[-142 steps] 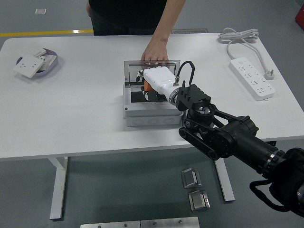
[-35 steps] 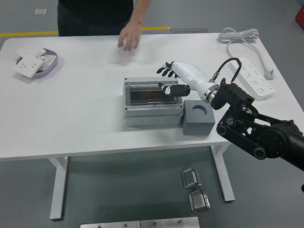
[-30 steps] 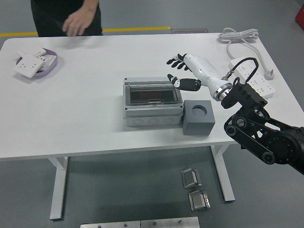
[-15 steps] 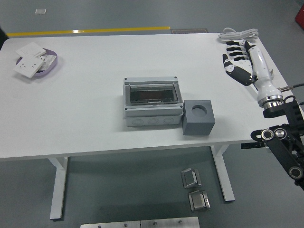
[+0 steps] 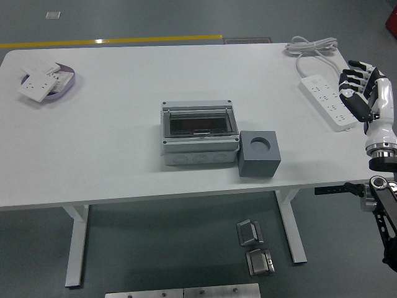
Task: Pick up the cylinder from the cube,place it in the box,flap close box
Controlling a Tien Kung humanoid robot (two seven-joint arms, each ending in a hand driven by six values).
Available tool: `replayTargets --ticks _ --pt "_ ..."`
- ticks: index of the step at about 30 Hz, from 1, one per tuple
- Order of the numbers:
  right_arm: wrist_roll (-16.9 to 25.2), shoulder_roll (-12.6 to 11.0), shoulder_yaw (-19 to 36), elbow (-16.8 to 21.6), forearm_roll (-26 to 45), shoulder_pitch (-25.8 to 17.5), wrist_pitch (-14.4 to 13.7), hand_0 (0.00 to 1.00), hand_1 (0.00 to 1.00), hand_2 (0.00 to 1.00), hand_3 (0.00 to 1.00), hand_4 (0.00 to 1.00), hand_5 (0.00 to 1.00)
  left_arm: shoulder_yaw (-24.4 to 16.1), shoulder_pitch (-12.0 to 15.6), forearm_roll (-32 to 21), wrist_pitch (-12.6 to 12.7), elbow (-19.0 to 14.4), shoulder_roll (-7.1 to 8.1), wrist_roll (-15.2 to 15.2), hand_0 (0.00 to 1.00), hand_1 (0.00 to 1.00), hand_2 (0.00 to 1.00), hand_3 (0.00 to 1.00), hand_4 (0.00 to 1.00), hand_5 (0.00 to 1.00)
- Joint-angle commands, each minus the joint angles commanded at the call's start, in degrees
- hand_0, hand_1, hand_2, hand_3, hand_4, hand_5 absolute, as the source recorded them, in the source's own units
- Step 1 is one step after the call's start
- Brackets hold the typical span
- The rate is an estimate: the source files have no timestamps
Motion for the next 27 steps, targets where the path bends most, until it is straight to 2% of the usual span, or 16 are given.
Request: replayTargets --ticks 13,27 --pt "1.26 0.72 0.62 -0.56 0.37 -1.41 -1.22 0.607 0.631 0.654 0.679 0.601 0.254 -0.60 0.63 0.00 0.03 0.00 -0.74 -0.08 0.598 0.621 0.608 0.610 0.666 0.299" --pt "2.32 1.24 0.31 -0.16 0.68 -1.41 -1.94 0.618 0.647 0.663 0.678 0.608 0.259 -0.96 -0.04 0.29 -0.02 0.00 -0.86 -0.17 0.598 0.620 0.608 0.611 0.667 0.298"
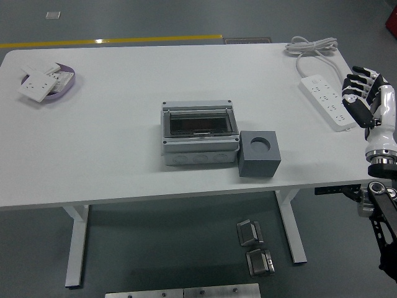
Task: Pick up the cylinder from the cube,place it in the box,flap close box
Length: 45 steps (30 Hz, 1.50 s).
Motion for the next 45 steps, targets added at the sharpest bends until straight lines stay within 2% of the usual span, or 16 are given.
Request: replayTargets --ticks 16,45 --pt "-0.30 -0.38 0.23 -0.14 -0.39 -0.03 -0.68 0.629 0.650 0.661 0.673 0.620 0.279 -0.09 -0.67 0.77 -0.19 0.00 1.31 -0.14 0.598 0.620 0.608 0.611 0.669 0.297" --pt "-0.01 0.38 1.40 -0.24 0.28 -0.86 -0.06 0.628 0.649 0.660 0.664 0.616 0.285 -2.18 -1.00 1.91 -0.25 0.00 0.94 0.54 0.598 0.620 0.608 0.610 0.672 0.295"
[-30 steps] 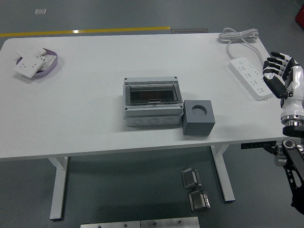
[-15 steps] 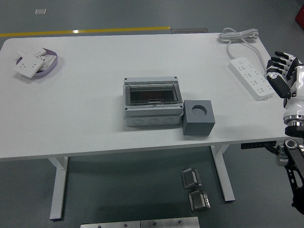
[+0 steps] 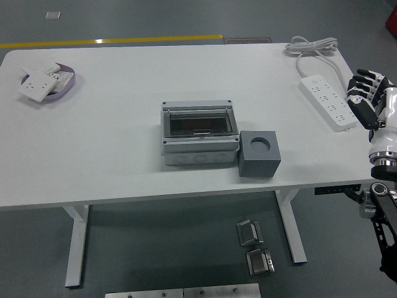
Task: Pick up the cylinder from the cube,place it in the box,flap close box
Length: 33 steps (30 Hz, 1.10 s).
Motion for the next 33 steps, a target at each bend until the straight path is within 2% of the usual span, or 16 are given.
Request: replayTargets --ticks 9,33 --pt "0.18 0.19 -0.18 -0.18 0.42 0.18 0.86 0.627 0.650 0.659 0.667 0.610 0.281 -0.35 0.03 0.25 0.03 0.00 0.14 0.15 0.597 0.620 0.607 0.610 0.672 0.295" --pt "0.16 -0.44 -1.72 -0.46 1.23 0.52 0.56 0.642 0.653 0.662 0.673 0.610 0.262 0.13 -0.52 0.57 0.05 0.00 0.25 -0.13 0.597 0.620 0.607 0.609 0.673 0.291"
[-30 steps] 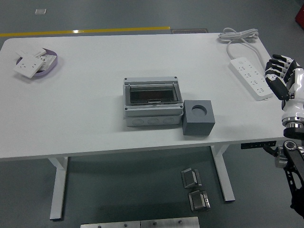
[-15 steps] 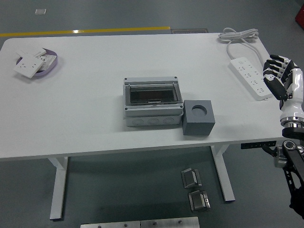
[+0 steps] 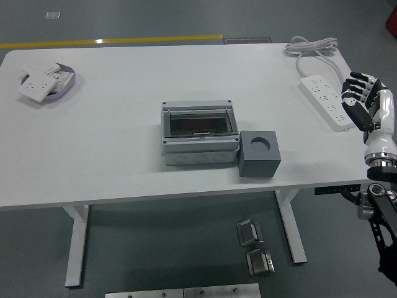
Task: Pick up the cylinder from the cube,place it in the box,flap close box
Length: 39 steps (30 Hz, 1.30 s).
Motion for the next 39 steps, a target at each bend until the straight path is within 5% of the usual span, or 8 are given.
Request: replayTargets --ticks 20,39 --pt "-0.01 0.65 -2.52 -0.28 -0.72 0.76 -0.17 0.634 0.648 0.659 0.671 0.628 0.251 0.08 0.30 1.09 0.13 0.00 -0.35 -0.13 0.597 0.621 0.606 0.608 0.674 0.293" --pt "0.90 0.13 3.15 0.65 -0.41 -0.44 -0.36 0.640 0.647 0.659 0.670 0.643 0.262 -0.57 0.11 0.41 -0.04 0.00 -0.56 -0.25 0.597 0.620 0.606 0.610 0.676 0.294"
